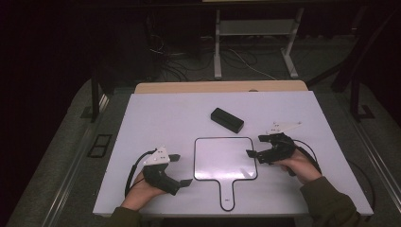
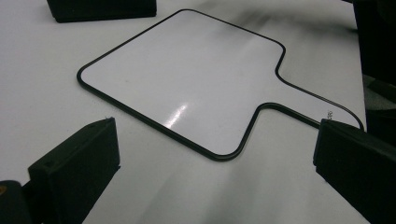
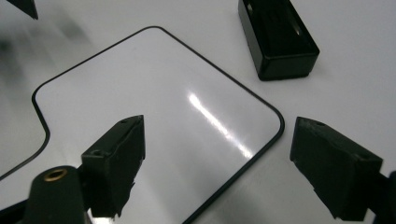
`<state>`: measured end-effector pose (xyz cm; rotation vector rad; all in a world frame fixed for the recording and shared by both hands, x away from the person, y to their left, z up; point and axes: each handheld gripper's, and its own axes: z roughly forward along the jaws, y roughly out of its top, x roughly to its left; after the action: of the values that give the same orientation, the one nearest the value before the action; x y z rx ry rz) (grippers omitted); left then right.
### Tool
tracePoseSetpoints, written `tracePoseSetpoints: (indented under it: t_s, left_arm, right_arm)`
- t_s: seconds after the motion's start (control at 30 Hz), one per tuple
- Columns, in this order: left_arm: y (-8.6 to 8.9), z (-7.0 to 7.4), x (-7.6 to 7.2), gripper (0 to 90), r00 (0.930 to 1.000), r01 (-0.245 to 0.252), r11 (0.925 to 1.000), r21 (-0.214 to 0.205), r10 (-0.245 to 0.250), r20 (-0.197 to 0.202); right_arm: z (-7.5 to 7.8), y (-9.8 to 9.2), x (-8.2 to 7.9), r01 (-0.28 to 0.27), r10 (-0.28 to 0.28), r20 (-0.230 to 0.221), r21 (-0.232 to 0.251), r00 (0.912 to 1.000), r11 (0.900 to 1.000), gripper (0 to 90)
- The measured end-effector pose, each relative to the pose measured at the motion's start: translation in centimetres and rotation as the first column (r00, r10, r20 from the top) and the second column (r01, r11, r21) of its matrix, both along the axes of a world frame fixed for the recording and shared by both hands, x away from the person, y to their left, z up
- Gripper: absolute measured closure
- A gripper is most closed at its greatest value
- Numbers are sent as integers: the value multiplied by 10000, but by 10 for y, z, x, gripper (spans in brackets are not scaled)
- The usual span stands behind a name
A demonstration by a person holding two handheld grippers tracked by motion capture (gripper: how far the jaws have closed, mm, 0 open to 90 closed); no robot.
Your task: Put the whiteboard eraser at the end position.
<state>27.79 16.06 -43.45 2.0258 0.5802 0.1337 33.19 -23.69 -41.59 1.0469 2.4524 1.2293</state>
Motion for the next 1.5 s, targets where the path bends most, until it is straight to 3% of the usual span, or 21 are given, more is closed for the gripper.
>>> tracePoseSetpoints:
  t_s: [0.63,0.73,1.2,1.5]
  left_arm:
    - [-1,0,-1,0,10000,-29,10000,8,29,15]
    - [0,1,-1,0,10000,-14,10000,70,14,36]
    - [0,-1,-1,0,10000,-25,9999,140,25,-11]
    - [-1,-1,-2,0,10000,-49,9999,136,49,-21]
  right_arm:
    - [-21,-30,-41,471,-470,-36,486,9989,9977,165]
    - [-23,-32,-47,471,-472,34,249,9989,9986,165]
    - [-29,-46,-65,603,-602,-74,181,9982,9980,165]
    - [-33,-51,-72,581,-582,-99,-103,9983,9983,165]
